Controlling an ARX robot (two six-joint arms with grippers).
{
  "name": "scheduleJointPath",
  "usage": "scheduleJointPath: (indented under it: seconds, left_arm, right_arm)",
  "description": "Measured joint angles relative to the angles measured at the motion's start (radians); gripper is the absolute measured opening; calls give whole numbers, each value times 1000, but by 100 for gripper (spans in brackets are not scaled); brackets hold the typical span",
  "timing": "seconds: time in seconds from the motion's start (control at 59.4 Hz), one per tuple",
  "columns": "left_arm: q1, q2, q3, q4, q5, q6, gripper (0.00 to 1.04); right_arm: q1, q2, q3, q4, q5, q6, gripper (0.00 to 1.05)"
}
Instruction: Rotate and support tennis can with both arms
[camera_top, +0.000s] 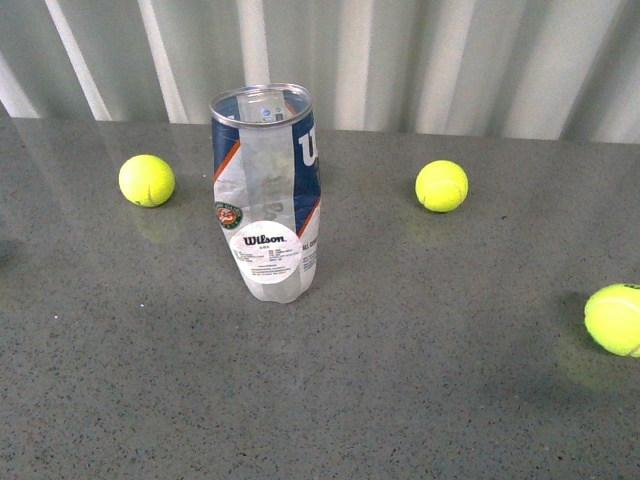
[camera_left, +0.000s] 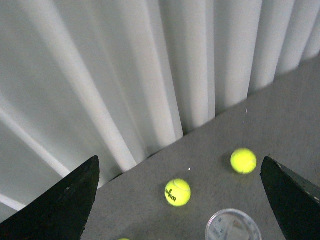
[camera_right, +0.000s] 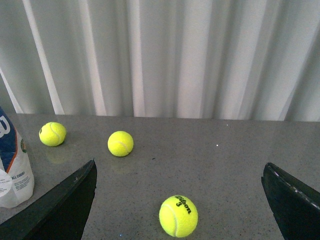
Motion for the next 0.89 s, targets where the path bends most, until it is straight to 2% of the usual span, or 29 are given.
scheduleJointPath:
  seconds: [0.135, 0.269, 0.37, 0.421, 0.572, 0.808, 0.892]
  left_arm:
    - [82, -143, -163, 93, -1, -175, 98]
    - [145, -204, -279, 115, 2, -271, 98]
    - [137, -283, -467, 341, -271, -300, 80]
    - [136, -331, -563, 424, -319, -306, 71]
    - [136, -437, -786, 537, -335, -313, 44]
    - [135, -548, -985, 605, -335, -324, 3]
    - [135, -587, -1033, 615, -335, -324, 4]
  right_arm:
    - [0, 0, 0, 0, 0, 0, 97]
    - [0, 0, 0, 0, 0, 0, 97]
    - [0, 0, 0, 0, 0, 0, 97]
    - [0, 0, 0, 0, 0, 0, 97]
    - [0, 0, 0, 0, 0, 0, 97]
    - [0, 0, 0, 0, 0, 0, 97]
    - [0, 0, 0, 0, 0, 0, 97]
